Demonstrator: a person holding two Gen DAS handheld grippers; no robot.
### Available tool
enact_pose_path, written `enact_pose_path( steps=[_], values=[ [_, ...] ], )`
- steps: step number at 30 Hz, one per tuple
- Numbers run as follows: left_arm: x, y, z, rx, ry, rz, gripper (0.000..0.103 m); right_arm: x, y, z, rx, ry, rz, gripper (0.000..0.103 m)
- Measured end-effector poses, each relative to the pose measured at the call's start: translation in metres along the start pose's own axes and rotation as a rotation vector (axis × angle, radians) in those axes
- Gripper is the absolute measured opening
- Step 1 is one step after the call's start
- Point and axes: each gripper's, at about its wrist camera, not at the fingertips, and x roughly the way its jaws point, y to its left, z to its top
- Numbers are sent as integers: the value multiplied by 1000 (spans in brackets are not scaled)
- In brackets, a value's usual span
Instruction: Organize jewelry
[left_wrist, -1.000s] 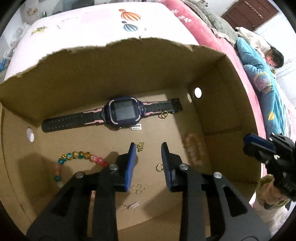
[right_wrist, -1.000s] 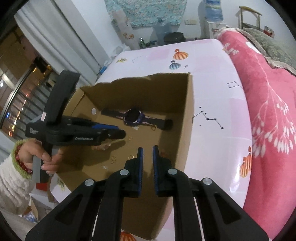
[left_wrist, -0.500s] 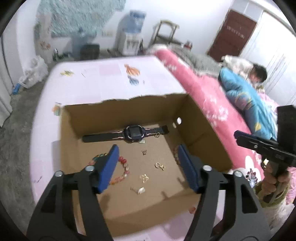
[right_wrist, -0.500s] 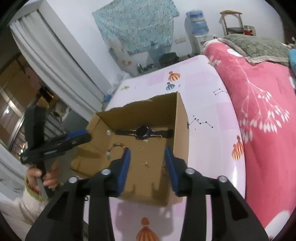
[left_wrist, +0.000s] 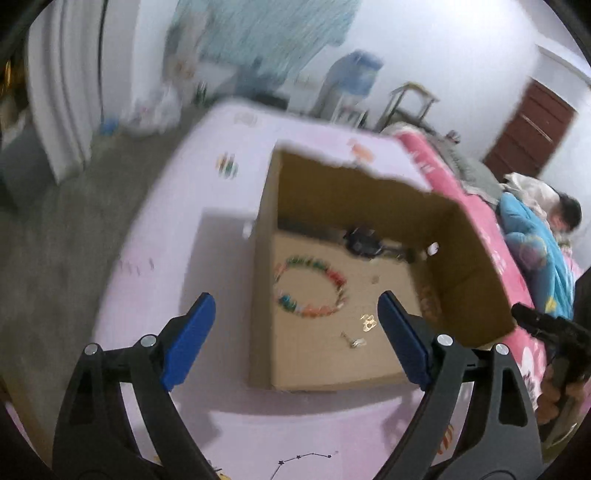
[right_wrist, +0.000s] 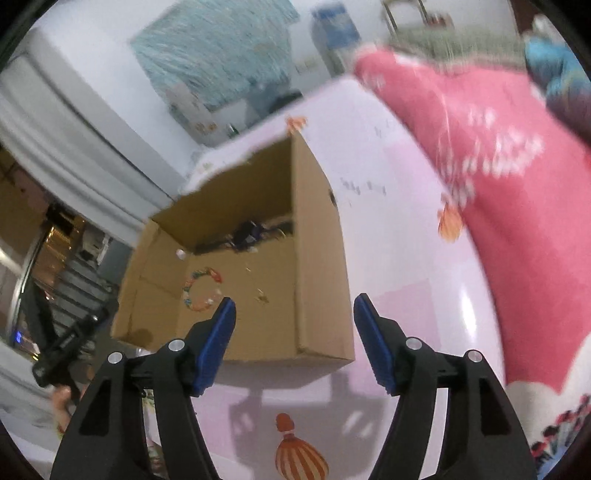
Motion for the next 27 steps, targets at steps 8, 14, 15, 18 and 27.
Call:
enact_pose_path(
  steps=[8,14,15,18,27],
  values=[
    [9,-8,-21,-44,97,-101,84,16,10,-10,-31,95,9,62],
    [-16,-24,-49,9,116,-104,84,-9,5,-35,-33,83,-21,62],
    [-20,-22,-57,10,119,-109,84,-12,3,-39,-30,81,-25,62],
    [-25,-24,-71,39,114,-101,84,-16,-2,-47,-13,77,-32,62],
    [-119,-58,-86,177,-231,126,95,-105,40,-93,-146,-154,-161,88]
  ],
)
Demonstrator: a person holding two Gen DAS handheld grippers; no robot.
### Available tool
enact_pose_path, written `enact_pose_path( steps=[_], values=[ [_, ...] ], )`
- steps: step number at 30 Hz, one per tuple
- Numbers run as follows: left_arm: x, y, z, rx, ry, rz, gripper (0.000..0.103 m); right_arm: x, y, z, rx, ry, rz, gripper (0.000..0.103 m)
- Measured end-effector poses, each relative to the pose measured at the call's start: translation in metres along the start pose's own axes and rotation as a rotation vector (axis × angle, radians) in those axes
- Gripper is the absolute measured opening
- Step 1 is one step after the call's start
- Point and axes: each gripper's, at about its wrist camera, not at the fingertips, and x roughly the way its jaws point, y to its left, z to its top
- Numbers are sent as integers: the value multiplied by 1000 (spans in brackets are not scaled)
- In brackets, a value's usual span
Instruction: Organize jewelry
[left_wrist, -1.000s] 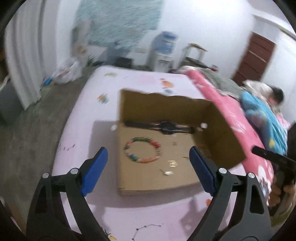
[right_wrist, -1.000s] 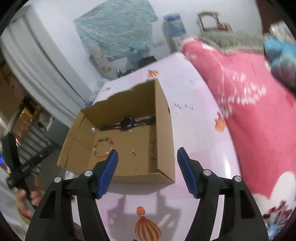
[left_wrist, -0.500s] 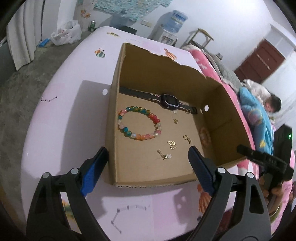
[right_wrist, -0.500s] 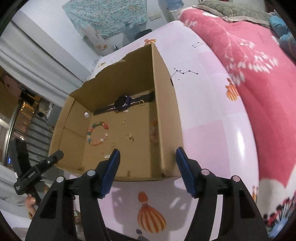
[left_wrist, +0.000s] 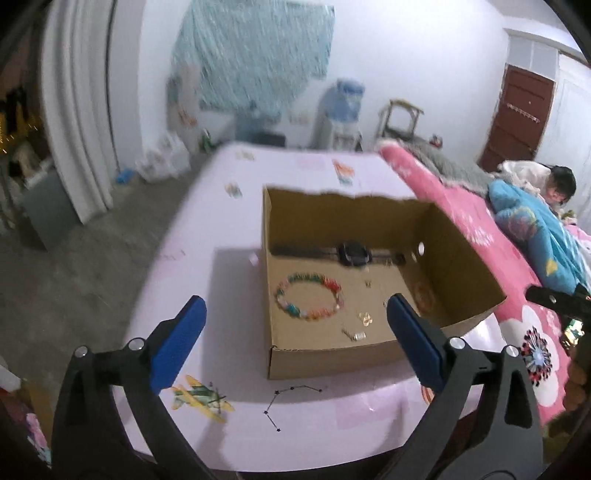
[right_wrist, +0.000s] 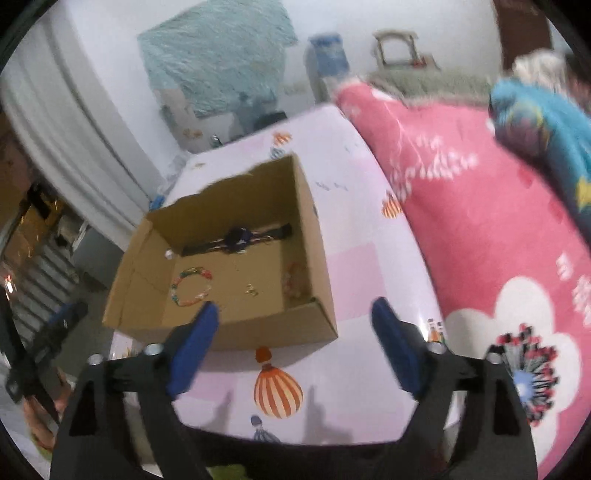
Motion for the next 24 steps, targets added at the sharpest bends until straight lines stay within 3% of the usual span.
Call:
enact_pose_path(
  steps=[2,6,11,14,19,24],
  values=[
    [-9,-7,4,3,-14,25,95,-6,18,-9,-72,13,-11,95],
    [-13,-21,-2,1,2,74,95,8,46,-25,-156,79,-19,96],
    [9,-34,-13,27,130,149,95,28,60,-34,-184,109,-110,96],
    [18,-37,-17,42,167,195,95,34,62,-31,-164,111,-138,96],
    [25,-35,-21,-44,223,175,95,47,64,-28,-136,143,-139,96],
    [29,-36,-25,-58,237,189,95,50,70,-29,-150,144,-156,96]
  ],
)
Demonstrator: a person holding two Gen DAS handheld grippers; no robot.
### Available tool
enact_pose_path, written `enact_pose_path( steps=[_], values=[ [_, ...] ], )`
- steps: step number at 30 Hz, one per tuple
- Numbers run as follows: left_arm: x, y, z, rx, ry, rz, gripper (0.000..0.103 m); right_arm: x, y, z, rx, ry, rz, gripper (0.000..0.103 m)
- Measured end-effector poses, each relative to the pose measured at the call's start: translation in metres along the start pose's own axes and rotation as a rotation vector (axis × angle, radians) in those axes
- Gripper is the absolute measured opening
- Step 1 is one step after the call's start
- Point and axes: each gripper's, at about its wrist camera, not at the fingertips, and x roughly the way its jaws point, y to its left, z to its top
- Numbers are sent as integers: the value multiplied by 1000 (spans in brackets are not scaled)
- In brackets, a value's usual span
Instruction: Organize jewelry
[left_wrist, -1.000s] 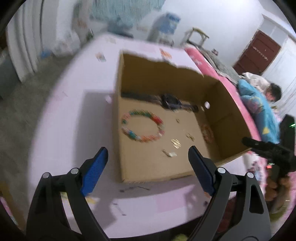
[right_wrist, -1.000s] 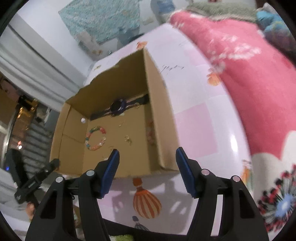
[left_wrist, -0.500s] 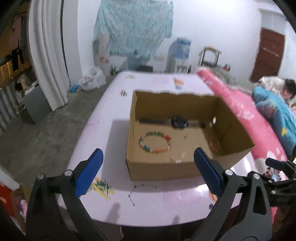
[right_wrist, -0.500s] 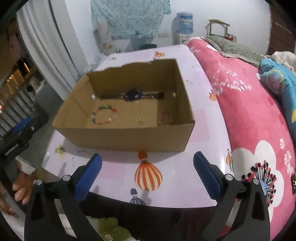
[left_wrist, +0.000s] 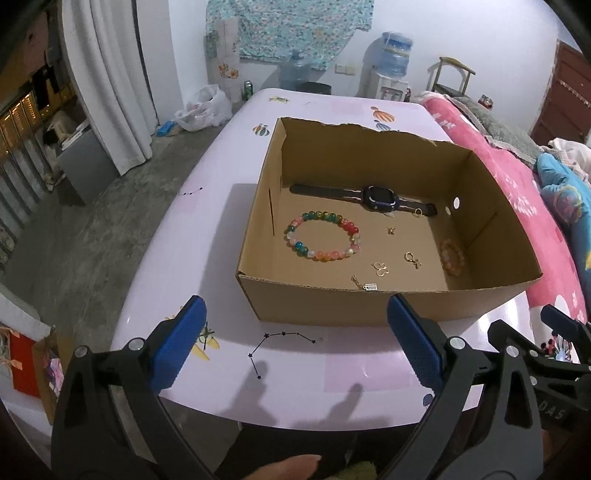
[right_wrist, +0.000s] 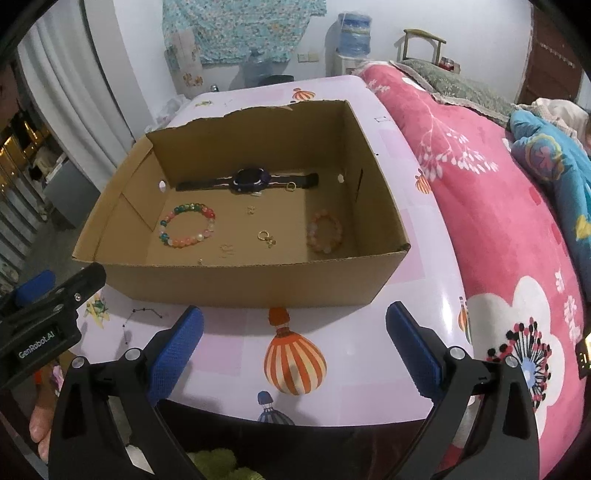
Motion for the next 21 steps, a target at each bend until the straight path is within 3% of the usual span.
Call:
enact_pose_path(
  steps=[21],
  values=[
    [-3,-13,-3,60,0,-19,95,2,1,-1,2,10,-9,96]
  ],
)
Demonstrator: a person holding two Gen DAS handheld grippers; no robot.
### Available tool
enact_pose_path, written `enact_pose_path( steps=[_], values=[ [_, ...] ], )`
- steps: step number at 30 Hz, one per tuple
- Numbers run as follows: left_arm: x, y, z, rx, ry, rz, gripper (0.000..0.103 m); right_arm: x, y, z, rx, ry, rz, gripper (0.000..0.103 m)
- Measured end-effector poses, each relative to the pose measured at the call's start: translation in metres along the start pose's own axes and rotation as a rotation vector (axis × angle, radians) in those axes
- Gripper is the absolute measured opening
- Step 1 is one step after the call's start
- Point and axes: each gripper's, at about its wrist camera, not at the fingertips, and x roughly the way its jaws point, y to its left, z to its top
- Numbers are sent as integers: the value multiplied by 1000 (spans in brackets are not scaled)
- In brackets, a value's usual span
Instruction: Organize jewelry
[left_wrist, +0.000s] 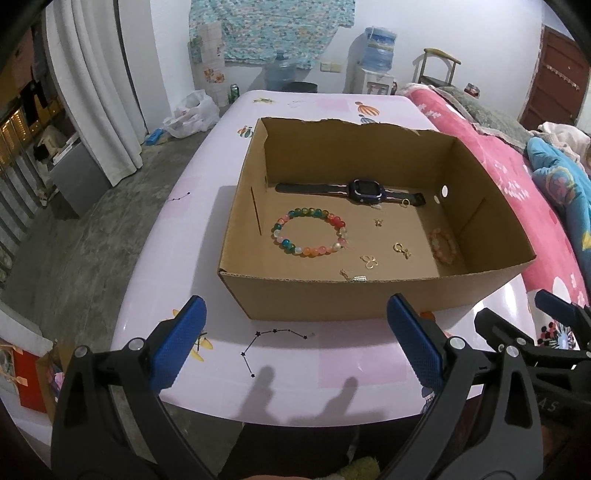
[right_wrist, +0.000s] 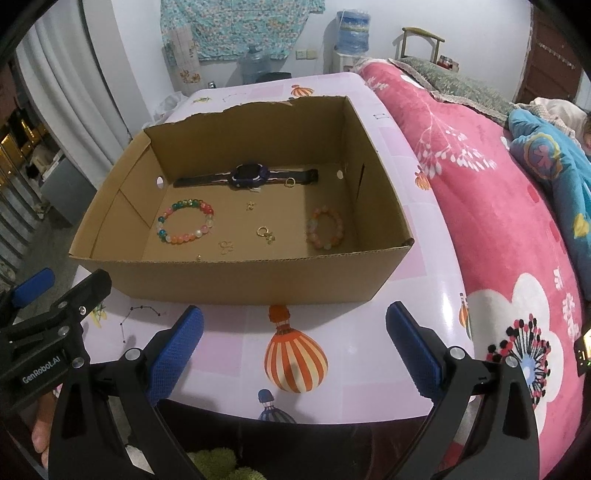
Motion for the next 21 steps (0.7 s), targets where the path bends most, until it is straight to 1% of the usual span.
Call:
enact_pose_path(
  steps=[21],
  values=[
    [0,-1,-1,6,0,-6,95,-3,0,-1,0,-2,-3,96]
  ],
)
